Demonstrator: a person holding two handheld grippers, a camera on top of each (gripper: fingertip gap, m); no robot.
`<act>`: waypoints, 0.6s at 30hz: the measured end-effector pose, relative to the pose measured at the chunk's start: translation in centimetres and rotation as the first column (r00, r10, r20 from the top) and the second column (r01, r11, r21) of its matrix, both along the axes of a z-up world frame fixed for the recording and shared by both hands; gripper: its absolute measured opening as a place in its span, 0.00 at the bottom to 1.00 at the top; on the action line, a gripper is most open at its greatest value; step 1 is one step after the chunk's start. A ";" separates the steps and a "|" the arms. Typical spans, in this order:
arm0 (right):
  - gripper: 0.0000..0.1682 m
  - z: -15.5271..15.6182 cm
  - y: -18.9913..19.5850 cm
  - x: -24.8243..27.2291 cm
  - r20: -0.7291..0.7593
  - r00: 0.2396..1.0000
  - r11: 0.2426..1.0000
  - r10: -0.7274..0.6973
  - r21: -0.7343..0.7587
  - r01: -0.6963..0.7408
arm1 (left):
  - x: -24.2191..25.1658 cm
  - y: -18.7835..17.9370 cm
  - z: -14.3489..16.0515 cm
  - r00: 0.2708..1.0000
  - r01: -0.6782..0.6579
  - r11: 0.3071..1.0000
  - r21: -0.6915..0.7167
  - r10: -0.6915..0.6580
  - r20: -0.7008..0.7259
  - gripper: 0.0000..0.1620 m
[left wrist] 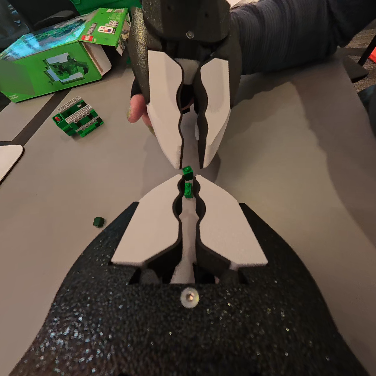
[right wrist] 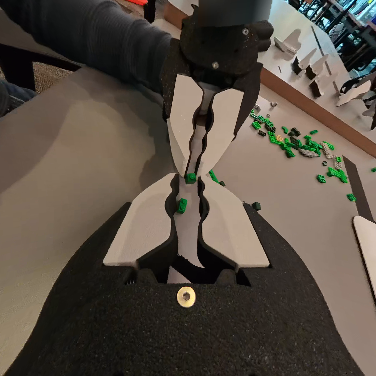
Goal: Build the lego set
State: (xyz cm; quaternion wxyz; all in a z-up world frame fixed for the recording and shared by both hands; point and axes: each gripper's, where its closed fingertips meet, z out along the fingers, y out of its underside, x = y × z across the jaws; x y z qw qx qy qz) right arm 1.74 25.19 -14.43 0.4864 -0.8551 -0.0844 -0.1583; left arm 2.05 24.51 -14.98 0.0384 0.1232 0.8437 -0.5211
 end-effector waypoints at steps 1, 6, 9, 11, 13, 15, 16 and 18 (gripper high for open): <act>0.09 -0.1 0.0 0.1 0.008 1.000 1.000 -0.006 -0.004 0.006 | -0.1 0.0 0.0 1.000 0.007 1.000 -0.002 -0.007 -0.003 0.04; 0.05 -0.3 0.0 0.1 0.012 1.000 1.000 -0.007 -0.020 0.007 | -0.3 0.0 0.2 1.000 0.019 1.000 -0.010 -0.019 -0.010 0.04; 0.05 -0.2 -0.2 0.6 0.008 1.000 0.999 -0.030 -0.018 0.030 | 0.0 -0.1 0.2 0.999 -0.009 1.000 -0.017 0.009 -0.042 0.07; 0.04 -0.3 -0.6 1.1 0.006 0.998 0.998 -0.056 -0.025 0.056 | 0.9 0.5 -0.1 0.995 -0.072 0.997 0.015 0.073 -0.065 0.14; 0.04 -1.0 -1.4 2.1 0.020 0.993 0.991 -0.113 -0.070 0.114 | 2.9 1.9 -0.9 0.981 -0.183 0.978 0.098 0.188 -0.039 0.20; 0.04 -1.8 -2.2 2.8 0.016 0.989 0.983 -0.150 -0.108 0.151 | 4.2 3.4 -1.9 0.962 -0.260 0.950 0.175 0.271 -0.037 0.26; 0.04 -2.3 -2.5 3.2 0.007 0.985 0.977 -0.172 -0.125 0.171 | 4.6 3.9 -2.4 0.951 -0.284 0.935 0.213 0.303 -0.059 0.29; 0.04 -3.1 -3.1 3.7 -0.012 0.980 0.967 -0.199 -0.163 0.195 | 4.9 4.5 -3.6 0.929 -0.304 0.908 0.288 0.349 -0.119 0.30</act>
